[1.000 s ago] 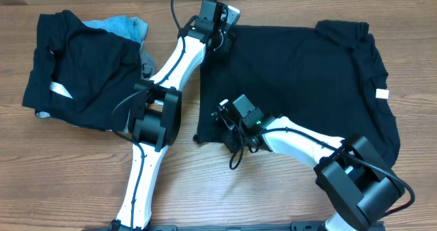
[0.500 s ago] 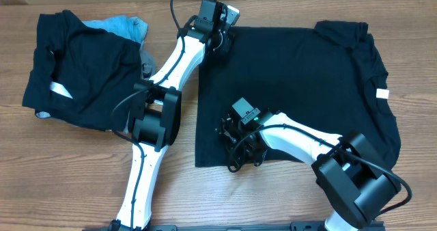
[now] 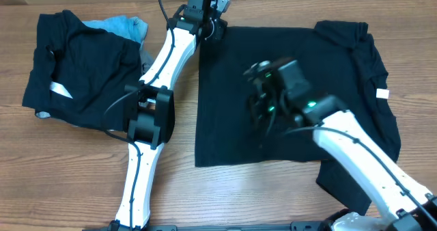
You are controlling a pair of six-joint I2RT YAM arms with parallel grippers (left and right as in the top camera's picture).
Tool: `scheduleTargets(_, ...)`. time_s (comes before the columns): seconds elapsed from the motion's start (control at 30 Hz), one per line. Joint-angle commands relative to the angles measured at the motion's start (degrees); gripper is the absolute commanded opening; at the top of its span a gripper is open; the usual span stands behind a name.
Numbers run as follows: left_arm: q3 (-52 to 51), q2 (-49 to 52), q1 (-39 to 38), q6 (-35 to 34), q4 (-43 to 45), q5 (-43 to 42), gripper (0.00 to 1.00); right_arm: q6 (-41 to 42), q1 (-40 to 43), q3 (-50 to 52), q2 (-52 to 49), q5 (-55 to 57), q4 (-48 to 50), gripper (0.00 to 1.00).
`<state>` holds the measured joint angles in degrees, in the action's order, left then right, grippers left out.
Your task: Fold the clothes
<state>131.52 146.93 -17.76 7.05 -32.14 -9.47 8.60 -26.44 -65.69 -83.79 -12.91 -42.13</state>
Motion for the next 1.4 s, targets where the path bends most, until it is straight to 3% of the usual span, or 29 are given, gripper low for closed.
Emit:
scheduleTargets(0.0, 1.2, 2.1, -1.2, -0.2, 6.2, -0.7, 0.04, 3.8, 4.3, 0.0, -3.0, 6.3, 0.7, 0.04)
scheduleTargets(0.07, 1.2, 3.5, -2.0, -0.2, 8.8, -0.9, 0.04, 4.0, 5.7, 0.2, -6.0, 6.3, 0.7, 0.04)
scheduleTargets(0.2, 1.2, 5.0, -3.9, -0.2, 10.1, -2.7, 0.04, 12.2, 6.3, 0.2, -11.5, 14.1, 1.0, 0.04)
scheduleTargets(0.53, 0.9, 6.2, -8.1, 3.3, 2.6, 0.0, 0.04, 24.5, 10.8, 2.1, -16.6, 18.3, 1.0, 0.04)
scheduleTargets(1.17, 0.9, 9.0, -4.2, 3.7, -5.0, 4.4, 0.04, 22.4, 7.5, 2.7, -27.8, 11.3, 11.0, 0.04)
scheduleTargets(1.37, 0.9, 9.0, -2.7, 3.7, -9.5, 5.7, 0.04, 14.5, 2.9, 2.7, -27.8, 8.6, 15.8, 0.04)
